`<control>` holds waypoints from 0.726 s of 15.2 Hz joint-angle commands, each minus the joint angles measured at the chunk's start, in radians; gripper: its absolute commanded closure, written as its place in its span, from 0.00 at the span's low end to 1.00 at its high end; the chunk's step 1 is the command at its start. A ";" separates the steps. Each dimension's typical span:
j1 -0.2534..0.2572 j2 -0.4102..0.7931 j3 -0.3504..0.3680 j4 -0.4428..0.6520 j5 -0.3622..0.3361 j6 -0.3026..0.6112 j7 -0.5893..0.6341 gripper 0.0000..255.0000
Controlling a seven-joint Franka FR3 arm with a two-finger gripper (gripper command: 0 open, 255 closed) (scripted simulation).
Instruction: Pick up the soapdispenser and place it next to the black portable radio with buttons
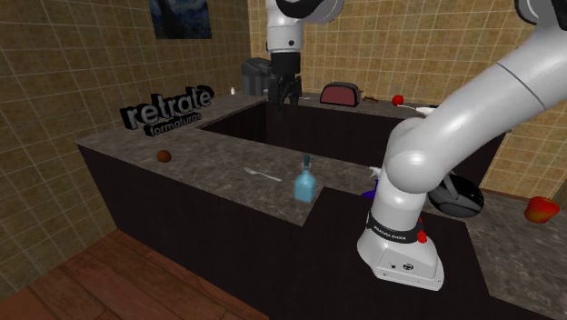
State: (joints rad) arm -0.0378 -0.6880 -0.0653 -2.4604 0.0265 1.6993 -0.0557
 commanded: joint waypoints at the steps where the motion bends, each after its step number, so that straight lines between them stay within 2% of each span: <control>1: -0.019 0.043 -0.035 -0.012 -0.017 0.040 -0.030 0.00; 11: -0.090 0.329 -0.194 0.003 -0.051 0.233 -0.164 0.00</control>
State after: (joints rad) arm -0.1190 -0.3909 -0.2405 -2.4541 -0.0217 1.9047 -0.2010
